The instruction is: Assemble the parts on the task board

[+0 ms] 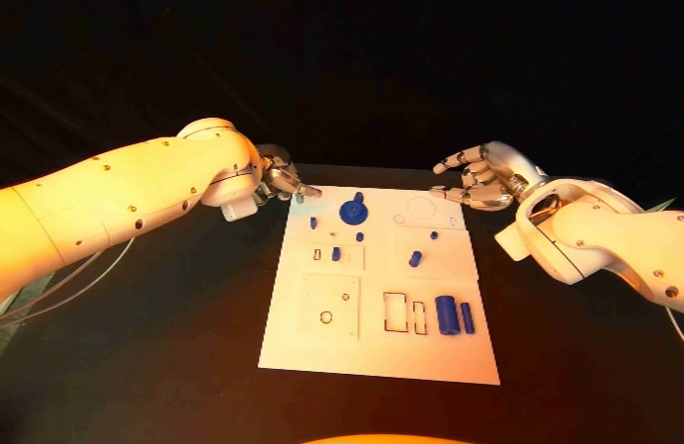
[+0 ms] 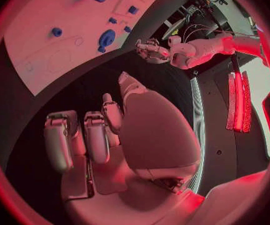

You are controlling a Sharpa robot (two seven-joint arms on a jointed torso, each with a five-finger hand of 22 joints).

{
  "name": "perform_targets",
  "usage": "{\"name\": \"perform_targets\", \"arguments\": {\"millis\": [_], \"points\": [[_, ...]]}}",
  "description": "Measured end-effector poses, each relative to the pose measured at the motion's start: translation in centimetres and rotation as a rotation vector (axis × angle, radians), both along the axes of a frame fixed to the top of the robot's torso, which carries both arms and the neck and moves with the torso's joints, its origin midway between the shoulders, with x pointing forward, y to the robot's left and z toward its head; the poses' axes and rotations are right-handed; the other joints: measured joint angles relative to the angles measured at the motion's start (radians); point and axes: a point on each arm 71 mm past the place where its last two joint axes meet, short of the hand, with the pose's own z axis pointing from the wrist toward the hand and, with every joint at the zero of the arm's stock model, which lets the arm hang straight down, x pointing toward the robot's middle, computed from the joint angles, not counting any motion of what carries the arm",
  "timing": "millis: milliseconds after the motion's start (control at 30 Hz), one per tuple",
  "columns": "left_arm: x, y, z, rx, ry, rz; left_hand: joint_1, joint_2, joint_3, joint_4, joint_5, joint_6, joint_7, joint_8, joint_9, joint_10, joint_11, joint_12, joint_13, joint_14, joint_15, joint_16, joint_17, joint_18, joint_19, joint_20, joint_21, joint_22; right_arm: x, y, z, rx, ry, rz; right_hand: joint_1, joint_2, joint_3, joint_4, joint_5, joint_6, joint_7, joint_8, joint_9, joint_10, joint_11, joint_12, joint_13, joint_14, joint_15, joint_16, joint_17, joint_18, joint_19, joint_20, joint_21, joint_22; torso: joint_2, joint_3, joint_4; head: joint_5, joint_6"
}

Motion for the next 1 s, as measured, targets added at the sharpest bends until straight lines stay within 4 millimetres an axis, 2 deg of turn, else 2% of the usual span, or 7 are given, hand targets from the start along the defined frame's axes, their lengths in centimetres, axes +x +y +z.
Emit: {"name": "perform_targets", "arguments": {"millis": [333,1000], "points": [[1.3,0.1,-1.3,0.079,0.029,-0.002,0.0,0.0,-0.007,0.001,0.0,0.0,0.0,-0.004,-0.004,-0.004,0.004,0.0,-0.001,0.0,0.0,0.0,0.0,0.0,-0.003,0.004,-0.004,-0.001,0.0,0.2,0.0,0.001,0.0,0.004,0.0,0.0,0.0,0.0,0.0,0.0,0.0,0.0,0.0,0.0,0.0,0.0,0.0,0.0,0.0,0.0,0.0,0.0,0.0,0.0,0.0,0.0,0.001,-0.0012,0.0004,0.002,-0.004],[1.6,-0.9,-3.6,0.097,0.086,-0.02,0.0,0.0,-0.007,0.001,0.0,0.0,0.0,-0.009,-0.008,-0.007,0.0,0.0,0.001,0.0,0.0,0.0,0.0,0.0,-0.003,0.004,-0.004,0.001,0.0,0.4,0.0,0.003,-0.003,0.012,0.0,0.0,0.0,0.0,0.0,0.0,0.0,0.0,-0.001,0.0,0.0,0.0,0.0,0.0,0.0,0.0,0.0,0.0,0.0,0.0,0.0,0.0,0.0,-0.0009,0.0008,0.002,-0.009]]}}
